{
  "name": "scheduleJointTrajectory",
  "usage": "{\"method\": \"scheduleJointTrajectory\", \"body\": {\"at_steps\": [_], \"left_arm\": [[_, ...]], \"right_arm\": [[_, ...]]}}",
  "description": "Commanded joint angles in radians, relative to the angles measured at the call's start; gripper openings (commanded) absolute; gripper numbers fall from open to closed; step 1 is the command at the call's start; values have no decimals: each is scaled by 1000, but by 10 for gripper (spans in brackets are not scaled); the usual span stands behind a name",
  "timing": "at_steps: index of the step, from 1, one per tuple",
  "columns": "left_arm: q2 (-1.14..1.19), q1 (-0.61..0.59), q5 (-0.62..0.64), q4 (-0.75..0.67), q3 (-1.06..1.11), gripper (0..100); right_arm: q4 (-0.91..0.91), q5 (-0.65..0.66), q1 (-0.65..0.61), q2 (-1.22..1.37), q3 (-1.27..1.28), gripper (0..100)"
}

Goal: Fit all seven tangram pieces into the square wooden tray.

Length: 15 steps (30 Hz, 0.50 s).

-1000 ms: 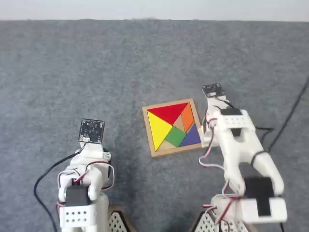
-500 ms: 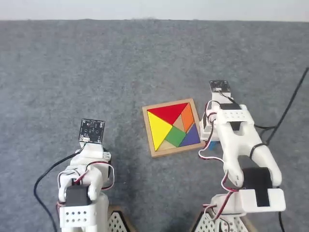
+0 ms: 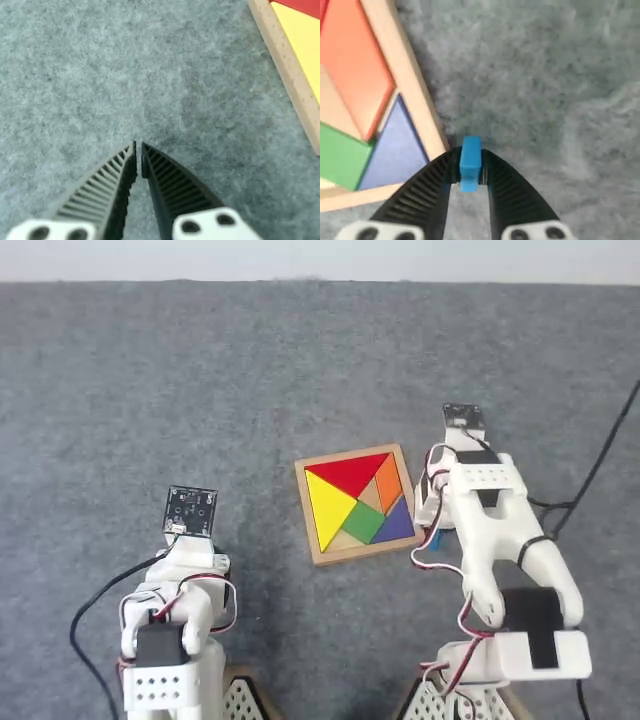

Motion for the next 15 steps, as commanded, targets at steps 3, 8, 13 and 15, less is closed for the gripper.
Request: {"method": "scheduleJointTrajectory", "body": {"at_steps": [3,8,13,15], "left_arm": [[-15,5,-2,3,-10,21],[-15,5,-2,3,-10,21],[-15,5,-2,3,-10,21],[-15,5,-2,3,-10,21]], "right_arm": [[111,-14,-28,-231,-120,6],[88,-77,-291,-289,-87,6],[-77,-132,-550,-289,-12,6],[-170,-155,-599,-289,34,6]]}}
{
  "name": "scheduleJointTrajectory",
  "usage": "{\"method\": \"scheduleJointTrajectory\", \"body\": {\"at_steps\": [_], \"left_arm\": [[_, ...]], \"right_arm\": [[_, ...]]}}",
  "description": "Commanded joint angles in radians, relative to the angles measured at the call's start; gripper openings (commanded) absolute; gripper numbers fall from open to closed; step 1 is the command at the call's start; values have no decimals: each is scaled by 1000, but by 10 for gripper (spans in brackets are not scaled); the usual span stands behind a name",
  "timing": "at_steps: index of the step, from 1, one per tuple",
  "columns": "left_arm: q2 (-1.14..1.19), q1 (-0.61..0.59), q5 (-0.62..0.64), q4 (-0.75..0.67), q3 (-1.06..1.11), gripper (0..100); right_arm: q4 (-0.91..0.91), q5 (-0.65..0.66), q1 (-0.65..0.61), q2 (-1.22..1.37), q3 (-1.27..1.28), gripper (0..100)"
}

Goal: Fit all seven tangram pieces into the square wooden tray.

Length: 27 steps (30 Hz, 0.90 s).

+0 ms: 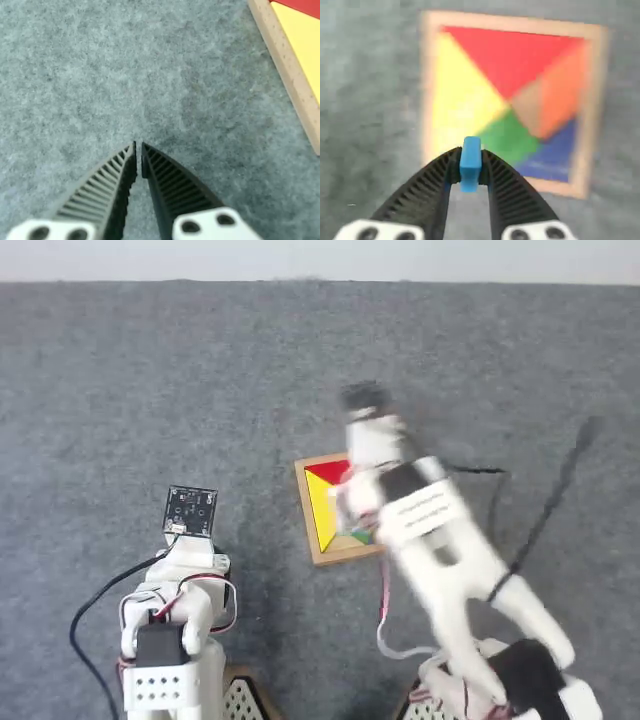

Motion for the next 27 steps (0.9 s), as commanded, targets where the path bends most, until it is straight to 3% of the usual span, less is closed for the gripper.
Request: {"method": "scheduleJointTrajectory", "body": {"at_steps": [1,16,23,27], "left_arm": [[-15,5,-2,3,-10,21],[-15,5,-2,3,-10,21],[-15,5,-2,3,-10,21],[-15,5,-2,3,-10,21]], "right_arm": [[-154,-40,-97,-50,46,6],[-343,-38,-108,-50,215,13],[-344,-44,-105,-50,216,199],[-344,-43,-104,-50,216,215]]}}
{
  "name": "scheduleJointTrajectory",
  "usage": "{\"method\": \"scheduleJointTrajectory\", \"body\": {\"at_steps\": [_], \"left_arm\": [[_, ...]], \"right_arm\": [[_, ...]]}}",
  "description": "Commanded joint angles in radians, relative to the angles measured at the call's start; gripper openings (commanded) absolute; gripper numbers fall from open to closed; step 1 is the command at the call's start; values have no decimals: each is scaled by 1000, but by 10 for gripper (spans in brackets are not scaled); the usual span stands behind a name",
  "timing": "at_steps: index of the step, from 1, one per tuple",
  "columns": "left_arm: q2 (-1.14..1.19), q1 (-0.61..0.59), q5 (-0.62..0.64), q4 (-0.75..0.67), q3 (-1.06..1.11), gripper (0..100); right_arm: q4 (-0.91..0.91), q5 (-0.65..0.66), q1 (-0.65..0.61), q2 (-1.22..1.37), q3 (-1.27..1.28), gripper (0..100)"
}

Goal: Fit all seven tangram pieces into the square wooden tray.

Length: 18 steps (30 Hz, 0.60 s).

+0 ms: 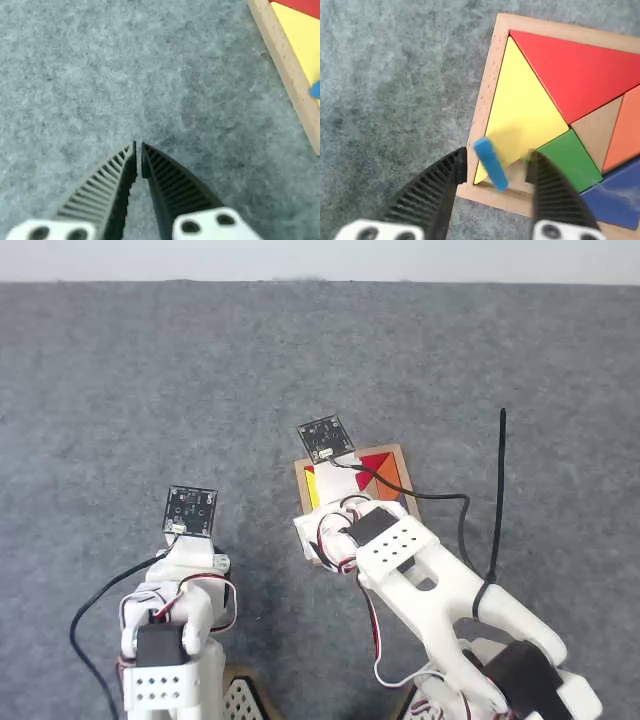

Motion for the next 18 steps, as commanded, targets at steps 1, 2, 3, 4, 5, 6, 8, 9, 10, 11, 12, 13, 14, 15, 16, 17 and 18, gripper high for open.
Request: {"method": "scheduleJointTrajectory", "body": {"at_steps": [1,2,3,4,5,6,8,9,10,11,12,13,14,15,16,17,18], "left_arm": [[-15,5,-2,3,-10,21],[-15,5,-2,3,-10,21],[-15,5,-2,3,-10,21],[-15,5,-2,3,-10,21],[-15,5,-2,3,-10,21],[-15,5,-2,3,-10,21],[-15,5,-2,3,-10,21],[-15,5,-2,3,-10,21],[-15,5,-2,3,-10,21],[-15,5,-2,3,-10,21],[-15,5,-2,3,-10,21],[-15,5,-2,3,-10,21],[-15,5,-2,3,-10,21],[-15,5,-2,3,-10,21],[-15,5,-2,3,-10,21],[-15,5,-2,3,-10,21],[-15,5,-2,3,-10,21]], "right_arm": [[-18,-5,-2,-50,-3,208],[-18,-5,8,-50,-3,203],[-19,-5,18,-50,-5,201],[-19,-5,33,-50,-5,198],[-21,-5,47,-50,-5,199],[-21,-5,59,-50,-5,199],[-41,-3,74,-48,-3,199],[-51,-3,77,-48,-3,199],[-65,-3,79,-48,-3,199],[-77,-3,81,-44,-3,199],[-84,-3,81,-36,-6,199],[-84,-3,81,-25,-8,199],[-82,-3,81,-16,-9,199],[-81,-3,82,-5,-9,199],[-79,-2,84,2,-9,199],[-79,-2,84,2,-9,199],[-81,-2,84,2,-11,199]]}}
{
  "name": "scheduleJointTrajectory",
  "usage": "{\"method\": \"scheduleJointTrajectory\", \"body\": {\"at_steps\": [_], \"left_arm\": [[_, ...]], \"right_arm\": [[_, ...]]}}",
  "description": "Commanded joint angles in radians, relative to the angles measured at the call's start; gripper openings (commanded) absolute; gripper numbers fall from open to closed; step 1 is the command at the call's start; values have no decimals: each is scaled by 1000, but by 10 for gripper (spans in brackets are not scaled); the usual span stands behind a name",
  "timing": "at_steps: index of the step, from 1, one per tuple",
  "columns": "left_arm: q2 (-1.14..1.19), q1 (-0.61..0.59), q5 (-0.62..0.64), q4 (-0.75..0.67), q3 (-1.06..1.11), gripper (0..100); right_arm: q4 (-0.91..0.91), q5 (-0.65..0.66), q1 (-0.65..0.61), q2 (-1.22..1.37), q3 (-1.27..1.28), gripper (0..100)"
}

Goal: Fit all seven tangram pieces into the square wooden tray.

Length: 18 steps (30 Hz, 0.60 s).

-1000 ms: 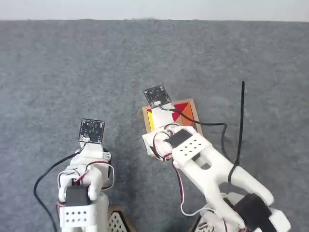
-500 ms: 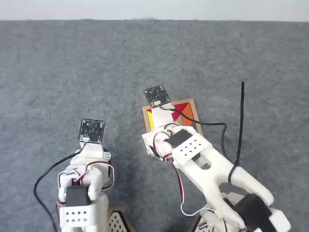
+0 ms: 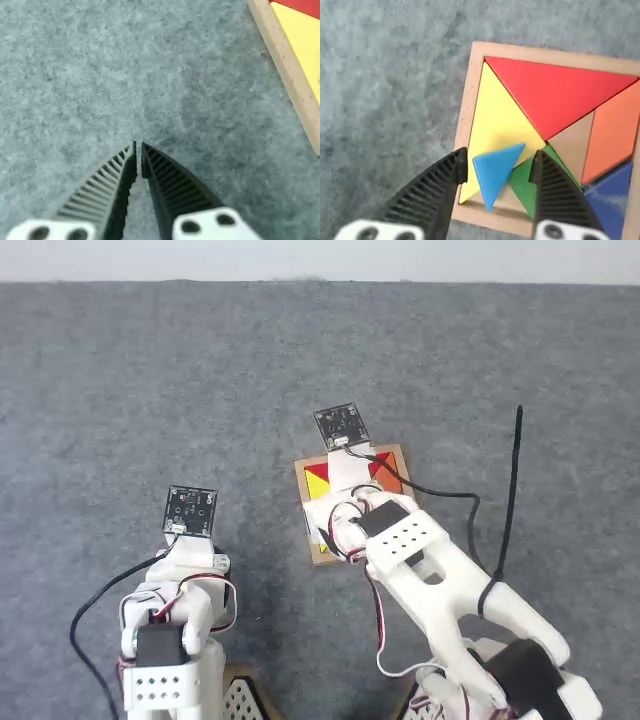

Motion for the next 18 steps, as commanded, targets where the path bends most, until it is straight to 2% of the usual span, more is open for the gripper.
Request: {"method": "scheduleJointTrajectory", "body": {"at_steps": [1,5,10,18], "left_arm": [[-15,5,-2,3,-10,21],[-15,5,-2,3,-10,21],[-15,5,-2,3,-10,21],[-15,5,-2,3,-10,21]], "right_arm": [[-24,-2,15,-8,-18,199],[-35,5,15,16,-94,198],[-39,92,8,137,-192,198],[-30,124,-18,288,-258,198]]}}
